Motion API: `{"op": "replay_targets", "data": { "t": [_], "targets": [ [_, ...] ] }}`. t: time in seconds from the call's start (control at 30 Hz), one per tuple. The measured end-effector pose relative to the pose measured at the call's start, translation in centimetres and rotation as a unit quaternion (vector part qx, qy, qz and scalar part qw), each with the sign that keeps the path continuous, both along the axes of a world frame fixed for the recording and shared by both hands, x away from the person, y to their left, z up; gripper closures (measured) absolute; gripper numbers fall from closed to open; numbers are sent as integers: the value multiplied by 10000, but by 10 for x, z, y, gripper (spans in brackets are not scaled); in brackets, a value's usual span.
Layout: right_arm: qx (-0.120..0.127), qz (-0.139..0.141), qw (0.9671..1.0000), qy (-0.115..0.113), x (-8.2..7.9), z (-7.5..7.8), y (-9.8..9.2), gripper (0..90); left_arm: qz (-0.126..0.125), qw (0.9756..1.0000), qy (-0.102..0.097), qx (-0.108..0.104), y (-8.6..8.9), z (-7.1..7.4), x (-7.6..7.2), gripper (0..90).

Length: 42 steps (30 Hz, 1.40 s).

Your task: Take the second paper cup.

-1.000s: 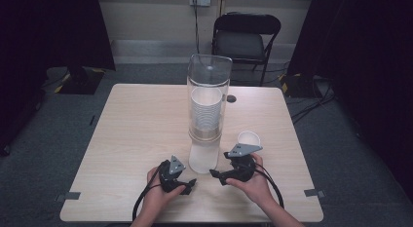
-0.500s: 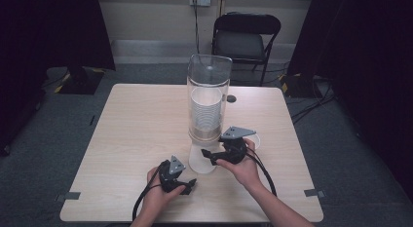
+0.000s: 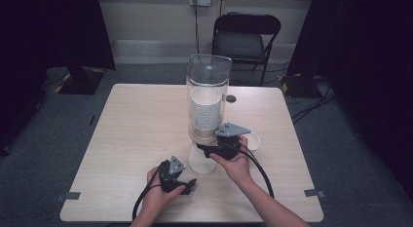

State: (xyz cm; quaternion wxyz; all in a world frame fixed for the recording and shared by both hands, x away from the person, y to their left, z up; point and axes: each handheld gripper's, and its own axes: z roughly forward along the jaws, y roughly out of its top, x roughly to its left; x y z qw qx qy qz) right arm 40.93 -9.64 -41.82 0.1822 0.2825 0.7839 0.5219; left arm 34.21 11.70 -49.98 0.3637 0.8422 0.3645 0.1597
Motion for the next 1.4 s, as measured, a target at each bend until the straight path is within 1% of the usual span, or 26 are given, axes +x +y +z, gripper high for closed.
{"op": "replay_targets", "data": {
  "t": [0.03, 0.1, 0.2, 0.27, 0.3, 0.37, 0.4, 0.43, 0.5, 0.53, 0.67, 0.73, 0.77, 0.8, 0.83, 0.9, 0.97, 1.0, 1.07, 1.1, 1.17, 1.2, 1.23, 1.3, 1.33, 1.4],
  "targets": [
    [-9, 1, 10000, -74, -1, -1, -1, 349, 0, 10000, 0, 4, 0, 0, 0, 171],
    [111, 23, 9998, -145, -2, -6, -1, 353, 0, 10000, -4, 1, 0, 0, 0, 171],
    [48, -24, 9996, -273, -5, -8, -1, 357, -21, 10000, 4, -21, 0, 0, 0, 171],
    [25, -37, 9996, -271, -6, -9, -1, 358, 1, 10000, -7, 4, 0, 0, 0, 171],
    [-82, -45, 9995, -292, -6, -8, 1, 360, -21, 10000, 3, -22, 0, 0, 0, 171],
    [-83, -46, 9998, -197, -7, -8, 0, 362, -12, 10000, 2, -32, 0, 0, 0, 171],
    [-103, -39, 9996, -253, -7, -8, 0, 363, -21, 10000, 3, -19, 0, 0, 0, 171],
    [-112, -26, 9997, -201, -7, -8, 0, 363, -19, 10000, 3, -24, 0, 0, 0, 171],
    [-78, -37, 9997, -215, -7, -8, 0, 364, -21, 10000, 5, -20, 0, 0, 0, 171],
    [-21, -9, 9999, -101, -8, -10, 0, 365, -17, 10000, 2, -26, 0, 0, 0, 171],
    [-84, -56, 9997, -211, -9, -11, 0, 366, -18, 10000, 4, -23, 0, 0, 0, 171],
    [-221, -26, 9997, -95, -7, -11, 0, 376, -9, 10000, 0, -23, 0, 0, 0, 171],
    [-221, -26, 9997, -95, -7, -11, 0, 376, -9, 10000, 0, -23, 0, 0, 0, 172],
    [-874, -72, 9949, 492, -6, -43, -3, 376, 1, 10000, 1, 12, 0, 0, 0, 173],
    [-845, -147, 9948, 546, -10, -57, -8, 375, 67, 9999, 7, -91, -1, 0, -1, 173],
    [-733, -142, 9957, 554, -25, -73, -14, 372, 37, 9999, -3, -101, -1, -1, 0, 173],
    [-706, -100, 9957, 587, -28, -74, -15, 371, 53, 10000, -2, -74, -1, 0, -1, 173],
    [-759, -69, 9953, 599, -31, -72, -17, 369, 53, 10000, -2, -72, -1, 0, -1, 173],
    [-775, 77, 9951, 602, -34, -66, -22, 366, 59, 10000, -10, -79, -1, -1, -1, 173],
    [-775, 77, 9951, 602, -34, -66, -22, 366, 59, 10000, -10, -79, -1, -1, -1, 173],
    [-828, 234, 9944, 612, -37, -65, -27, 363, 46, 10000, -22, -42, 0, 0, -1, 174],
    [-805, 330, 9939, 686, -40, -66, -28, 363, 53, 9999, -5, -117, 0, -1, -1, 176],
    [-813, 381, 9938, 662, -43, -67, -29, 362, 85, 9999, 2, -123, 0, -1, -1, 182],
    [-787, 547, 9932, 654, -51, -67, -30, 361, 86, 10000, -36, -28, 2, 0, -2, 196],
    [-787, 547, 9932, 654, -51, -67, -30, 361, 86, 10000, -36, -28, 2, 0, -2, 201],
    [-792, 646, 9929, 606, -59, -67, -32, 360, 241, 9997, -35, -52, 4, 0, -2, 208]
  ]
}}
